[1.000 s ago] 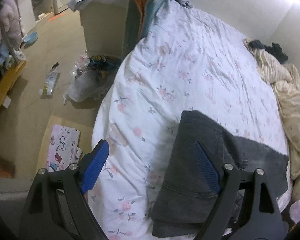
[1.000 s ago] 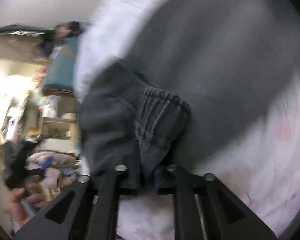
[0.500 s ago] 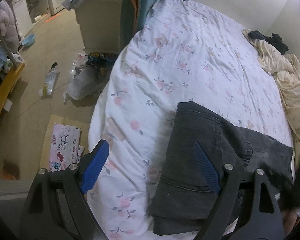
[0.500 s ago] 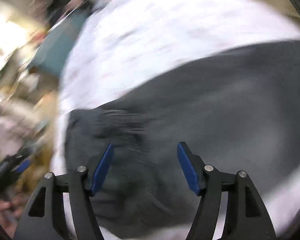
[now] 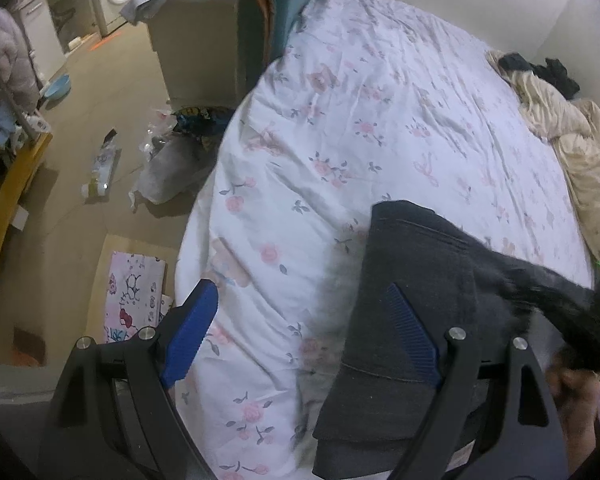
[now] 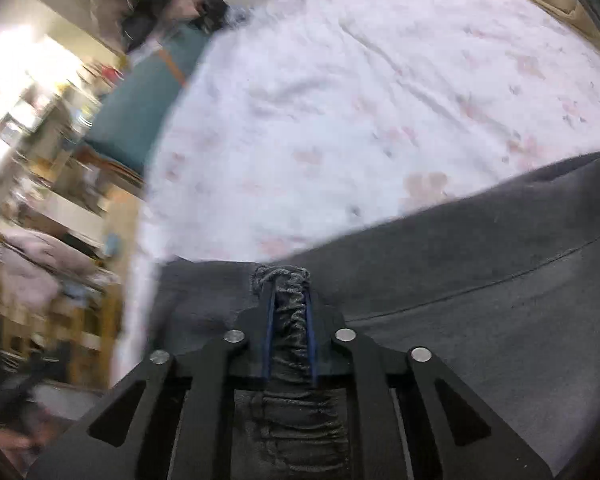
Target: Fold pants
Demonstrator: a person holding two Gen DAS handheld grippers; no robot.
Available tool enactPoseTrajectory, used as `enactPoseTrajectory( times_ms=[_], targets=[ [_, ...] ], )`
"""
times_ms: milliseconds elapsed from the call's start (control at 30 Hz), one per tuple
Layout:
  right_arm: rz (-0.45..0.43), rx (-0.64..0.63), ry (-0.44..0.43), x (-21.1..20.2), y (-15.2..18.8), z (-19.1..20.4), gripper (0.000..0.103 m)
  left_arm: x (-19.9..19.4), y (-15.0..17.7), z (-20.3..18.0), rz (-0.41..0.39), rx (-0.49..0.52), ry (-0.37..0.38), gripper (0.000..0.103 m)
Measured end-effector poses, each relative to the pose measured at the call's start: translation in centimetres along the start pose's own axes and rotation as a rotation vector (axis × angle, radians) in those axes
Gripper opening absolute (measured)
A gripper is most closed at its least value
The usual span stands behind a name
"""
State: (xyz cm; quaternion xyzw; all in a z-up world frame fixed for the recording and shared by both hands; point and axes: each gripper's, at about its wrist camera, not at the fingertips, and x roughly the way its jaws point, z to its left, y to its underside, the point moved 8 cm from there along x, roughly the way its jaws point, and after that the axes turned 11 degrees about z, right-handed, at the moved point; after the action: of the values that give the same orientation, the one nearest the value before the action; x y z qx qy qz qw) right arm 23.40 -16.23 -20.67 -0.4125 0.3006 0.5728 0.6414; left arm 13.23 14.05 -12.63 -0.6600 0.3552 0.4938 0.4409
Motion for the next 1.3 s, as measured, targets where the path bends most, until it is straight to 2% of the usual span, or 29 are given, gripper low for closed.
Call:
enactPoseTrajectory(
  times_ms=[100,133,167,233,300,367,467,600,633,733,833,867,900,933,1000,1067,1200,1267,1300],
  targets=[
    [0.036,-0.024,0.122,2.5,0.2,-1.8,0.038,0.5,0.2,-0.2,0.016,0.009,-0.015,0.084],
    [0.036,-0.014,0.149,2.0,0.4,-2.5,0.055,0.7,0.3,-0.2,0.025,0.009,-0.008,0.084],
    [0.033,-0.004,0.159,1.2,0.7,-2.9,0.06,0.9,0.4,-0.2,0.035,0.011,-0.003,0.084],
    [0.034,-0.014,0.14,-1.3,1.9,-2.5,0.061,1.2,0.6,0.1,0.051,0.011,0.001,0.084],
    [0.06,-0.017,0.076,-3.5,3.8,-1.4,0.064,1.6,0.9,0.2,0.076,-0.002,0.024,0.084],
    [0.084,0.013,0.004,-4.0,5.8,0.9,0.073,2.1,1.3,0.0,0.101,0.001,0.043,0.084],
    [0.177,0.053,-0.149,-3.9,12.2,3.7,0.073,3.5,1.9,-0.9,0.149,0.036,0.033,0.083],
    [0.251,0.26,-0.236,-1.0,19.0,4.3,0.073,4.8,2.5,-2.5,0.2,0.093,0.038,0.081],
    [0.256,0.296,-0.262,-0.3,19.9,4.4,0.072,5.3,2.6,-3.1,0.211,0.111,0.041,0.081],
    [0.283,0.339,-0.378,2.1,21.8,5.8,0.058,7.0,2.3,-4.8,0.231,0.168,0.046,0.076],
    [0.285,0.313,-0.392,3.8,21.5,7.0,0.046,9.3,1.7,-5.9,0.263,0.211,0.059,0.063],
    [0.281,0.288,-0.4,4.4,21.2,7.6,0.029,10.2,1.7,-6.3,0.289,0.21,0.104,0.051],
    [0.266,0.275,-0.383,4.6,20.9,7.7,0.018,10.6,1.8,-6.5,0.314,0.209,0.137,0.038],
    [0.251,0.267,-0.369,4.6,20.6,7.7,0.003,10.9,1.7,-6.6,0.327,0.206,0.148,0.034],
    [0.199,0.215,-0.349,3.5,20.1,8.5,0.002,11.0,1.4,-6.7,0.336,0.221,0.137,0.015],
    [0.153,0.145,-0.335,1.5,19.9,9.5,0.002,10.2,0.8,-6.5,0.335,0.196,0.168,0.01],
    [0.133,0.146,-0.376,-2.1,20.8,9.4,0.002,8.8,0.3,-6.8,0.323,0.194,0.198,0.009],
    [0.166,0.151,-0.363,-1.8,21.7,8.9,0.001,8.8,0.1,-6.9,0.308,0.201,0.181,0.008],
    [0.196,0.146,-0.313,-0.9,22.5,8.3,0.001,9.0,0.1,-6.9,0.311,0.205,0.169,0.008]
  ],
)
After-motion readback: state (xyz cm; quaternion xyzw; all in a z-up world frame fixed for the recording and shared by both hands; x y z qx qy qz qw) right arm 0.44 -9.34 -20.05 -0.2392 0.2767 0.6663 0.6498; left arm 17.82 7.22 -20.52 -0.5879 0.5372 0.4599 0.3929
